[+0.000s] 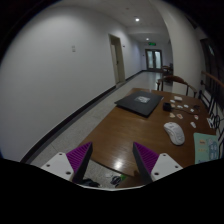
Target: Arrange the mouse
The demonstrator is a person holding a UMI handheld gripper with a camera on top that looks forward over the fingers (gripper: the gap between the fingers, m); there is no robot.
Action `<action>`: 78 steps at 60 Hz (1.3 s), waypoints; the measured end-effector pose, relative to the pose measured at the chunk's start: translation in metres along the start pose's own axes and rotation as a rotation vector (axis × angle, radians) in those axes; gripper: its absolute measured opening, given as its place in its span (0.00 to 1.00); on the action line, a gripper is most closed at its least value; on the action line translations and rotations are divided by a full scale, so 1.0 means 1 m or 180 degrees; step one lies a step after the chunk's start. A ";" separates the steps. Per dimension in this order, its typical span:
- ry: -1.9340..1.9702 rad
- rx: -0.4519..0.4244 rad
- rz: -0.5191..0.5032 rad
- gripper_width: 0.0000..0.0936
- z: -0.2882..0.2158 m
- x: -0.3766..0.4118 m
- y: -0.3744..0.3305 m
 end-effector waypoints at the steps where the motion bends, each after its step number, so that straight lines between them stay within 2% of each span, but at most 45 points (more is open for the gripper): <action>1: 0.0007 -0.0005 0.0028 0.88 0.000 -0.003 0.000; 7: 0.0061 -0.0038 0.0233 0.89 -0.002 -0.042 -0.007; 16: 0.0057 -0.0127 0.0714 0.88 -0.006 -0.121 -0.010; 23: 0.0061 -0.0050 0.1030 0.87 -0.002 -0.181 0.000; 30: 0.0064 0.0054 0.1144 0.88 -0.003 -0.217 0.020; 43: 0.0188 0.0282 0.1117 0.85 0.001 -0.261 0.065; 45: 0.0211 0.0316 0.1096 0.87 0.002 -0.268 0.071; 49: 0.0302 0.0183 0.1066 0.77 -0.008 -0.281 0.085; 54: 0.0333 0.0170 0.1130 0.64 -0.017 -0.296 0.096; 56: 0.0395 0.0151 0.1168 0.56 -0.019 -0.301 0.100; 61: 0.0400 0.0170 0.1161 0.51 -0.022 -0.304 0.103; 66: 0.0418 0.0176 0.1055 0.40 -0.023 -0.301 0.098; 68: 0.0413 0.0163 0.1002 0.39 -0.024 -0.298 0.091; 70: 0.0319 0.0072 0.1010 0.38 -0.030 -0.295 0.078; 78: 0.0270 -0.0600 0.1173 0.37 -0.079 -0.296 -0.023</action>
Point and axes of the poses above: the point between the fingertips, and its own axes, seen from behind it with the camera up: x to the left, z down, y forward, the way the camera looks, the point moved 6 cm from there along -y, backward, against the way the camera looks, and after that the axes turned 4 degrees about -z, right-handed, at the moved point
